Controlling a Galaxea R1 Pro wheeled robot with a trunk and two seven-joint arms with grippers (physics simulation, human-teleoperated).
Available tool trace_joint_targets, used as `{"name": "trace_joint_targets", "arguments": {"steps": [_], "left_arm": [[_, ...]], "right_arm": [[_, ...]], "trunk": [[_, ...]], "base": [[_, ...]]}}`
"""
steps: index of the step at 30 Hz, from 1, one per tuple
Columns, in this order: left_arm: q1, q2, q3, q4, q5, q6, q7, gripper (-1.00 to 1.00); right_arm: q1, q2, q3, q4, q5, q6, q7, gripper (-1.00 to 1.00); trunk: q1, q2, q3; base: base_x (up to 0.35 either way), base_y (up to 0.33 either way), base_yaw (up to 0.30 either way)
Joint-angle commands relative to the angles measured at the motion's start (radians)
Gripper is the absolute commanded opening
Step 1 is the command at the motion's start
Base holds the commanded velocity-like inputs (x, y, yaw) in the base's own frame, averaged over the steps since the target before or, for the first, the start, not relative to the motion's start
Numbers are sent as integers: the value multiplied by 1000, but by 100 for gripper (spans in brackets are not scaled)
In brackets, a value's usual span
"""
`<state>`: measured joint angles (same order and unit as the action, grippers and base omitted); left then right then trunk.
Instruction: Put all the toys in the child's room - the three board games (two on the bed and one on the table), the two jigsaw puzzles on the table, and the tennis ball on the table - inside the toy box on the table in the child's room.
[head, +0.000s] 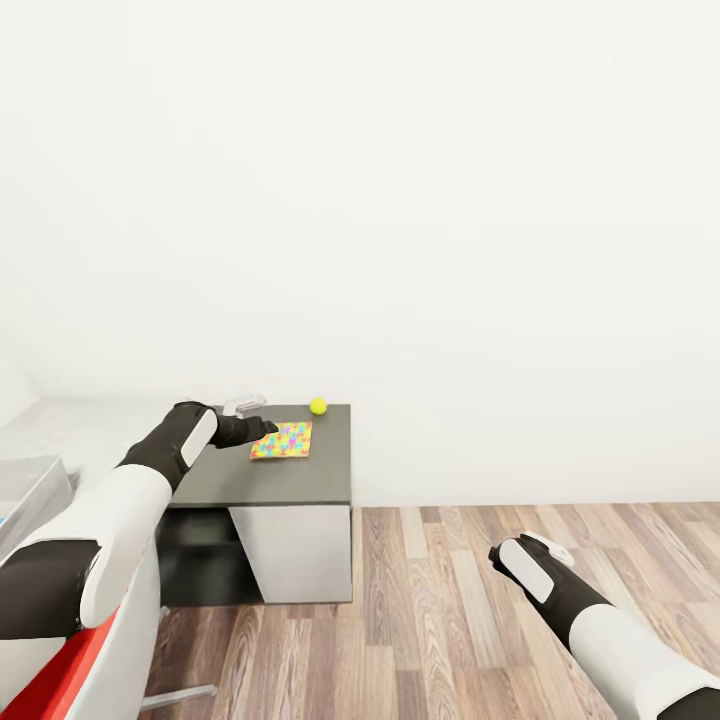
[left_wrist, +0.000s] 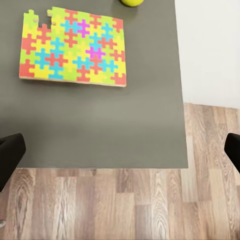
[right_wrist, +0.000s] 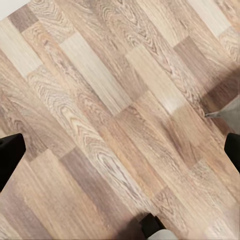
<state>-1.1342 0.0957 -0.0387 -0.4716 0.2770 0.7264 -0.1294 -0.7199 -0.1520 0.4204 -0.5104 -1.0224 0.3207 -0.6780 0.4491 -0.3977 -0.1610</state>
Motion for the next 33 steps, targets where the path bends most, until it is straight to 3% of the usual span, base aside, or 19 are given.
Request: {"name": "trace_joint_targets", "arguments": {"steps": [1,15,21,23,26,33], "left_arm": [[-1,1,-4,-1,3,4,-1,100],[-1,0,-4,-1,2,4,0,100],[-1,-1,-6,-1,2,3,1,100],[-1,-1,-19,-1,2,2,2,100],[-1,-1,-49,-1,2,1,2,100],[-1,-1,-76,-1,2,1,2,100]], "right_arm": [[-1,-1,7,-2,-4,6,-6,100],[-1,0,9,-3,-1,6,-6,100],[-1,22,9,-11,59,6,-6,100],[-1,46,9,-12,90,5,-6,100],[-1,59,7,-12,123,5,-6,100],[-1,66,6,-13,141,-18,-6,100]], "trunk": [[1,-2,-4],[1,-2,-26],[1,-2,-27],[1,-2,-27],[1,-2,-27],[1,-2,-27]], "base": [[127,-159,0],[22,-28,0],[42,-11,0],[175,-107,0],[216,-150,0],[164,-132,0]]}}
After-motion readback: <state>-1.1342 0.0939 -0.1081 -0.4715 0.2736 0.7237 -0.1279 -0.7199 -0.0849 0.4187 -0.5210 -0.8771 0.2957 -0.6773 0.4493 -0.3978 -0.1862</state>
